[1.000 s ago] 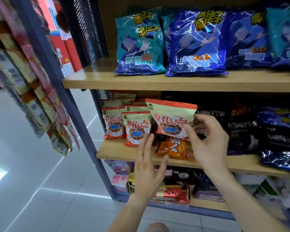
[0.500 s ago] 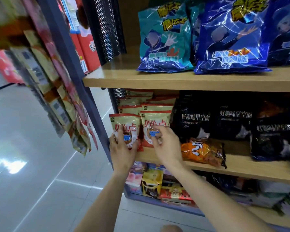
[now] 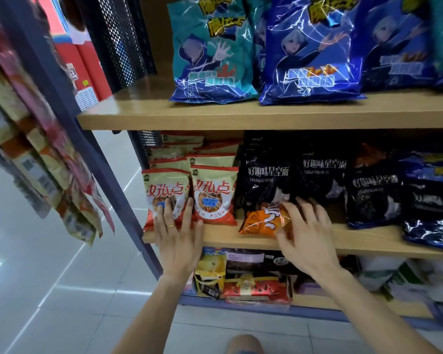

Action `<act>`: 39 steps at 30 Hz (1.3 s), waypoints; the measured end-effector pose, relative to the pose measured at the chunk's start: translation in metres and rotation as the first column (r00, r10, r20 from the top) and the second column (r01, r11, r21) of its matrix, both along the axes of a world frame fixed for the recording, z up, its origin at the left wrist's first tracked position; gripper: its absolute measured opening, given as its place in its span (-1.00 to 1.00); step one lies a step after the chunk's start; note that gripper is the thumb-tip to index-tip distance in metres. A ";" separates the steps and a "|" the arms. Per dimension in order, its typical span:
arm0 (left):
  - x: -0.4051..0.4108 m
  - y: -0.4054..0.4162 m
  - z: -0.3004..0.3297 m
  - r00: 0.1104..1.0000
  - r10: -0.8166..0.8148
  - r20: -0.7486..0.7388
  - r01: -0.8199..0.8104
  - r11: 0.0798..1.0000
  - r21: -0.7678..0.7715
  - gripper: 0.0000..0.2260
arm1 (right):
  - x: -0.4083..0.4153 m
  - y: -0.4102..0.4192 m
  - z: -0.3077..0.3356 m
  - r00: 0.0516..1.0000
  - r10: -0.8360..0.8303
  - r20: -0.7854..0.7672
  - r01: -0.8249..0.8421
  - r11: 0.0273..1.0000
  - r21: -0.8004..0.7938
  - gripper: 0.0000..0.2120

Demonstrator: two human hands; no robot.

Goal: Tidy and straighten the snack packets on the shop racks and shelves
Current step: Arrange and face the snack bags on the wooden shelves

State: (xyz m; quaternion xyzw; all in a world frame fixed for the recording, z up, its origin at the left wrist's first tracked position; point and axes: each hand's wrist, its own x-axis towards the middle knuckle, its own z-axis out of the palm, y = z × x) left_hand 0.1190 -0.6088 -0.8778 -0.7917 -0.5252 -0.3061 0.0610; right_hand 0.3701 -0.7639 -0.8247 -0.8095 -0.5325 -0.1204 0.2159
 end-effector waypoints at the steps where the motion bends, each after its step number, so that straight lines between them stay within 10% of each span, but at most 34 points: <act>1: 0.002 -0.003 0.003 1.000 0.005 0.018 -0.005 1.000 0.012 -0.46 | 0.004 -0.003 -0.004 1.000 0.017 -0.025 -0.018 0.998 -0.062 -0.42; 9: 0.086 -0.081 0.036 0.937 -0.315 0.153 0.293 0.944 0.151 -0.56 | 0.032 -0.049 0.004 0.985 0.064 -0.162 -0.045 0.992 0.115 -0.44; 15: 0.201 -0.143 0.054 0.764 -0.410 0.497 0.544 0.825 -0.155 -0.69 | 0.087 -0.139 0.016 0.967 -0.209 -0.145 0.249 0.898 0.364 -0.43; 24: 0.339 -0.155 0.053 0.851 -0.218 0.478 0.459 0.753 -0.472 -0.53 | 0.155 -0.220 0.013 0.897 -0.292 -0.332 0.404 0.848 0.344 -0.42; 33: 0.274 -0.147 0.057 0.691 -0.273 0.670 0.476 0.869 -0.138 -0.70 | 0.180 -0.213 0.013 0.843 -0.202 -0.498 0.391 0.867 0.310 -0.39; 39: 0.202 -0.092 0.054 0.804 -0.144 0.577 0.238 0.967 -0.091 -0.74 | 0.164 -0.174 0.022 0.852 -0.088 -0.517 0.349 0.831 0.433 -0.43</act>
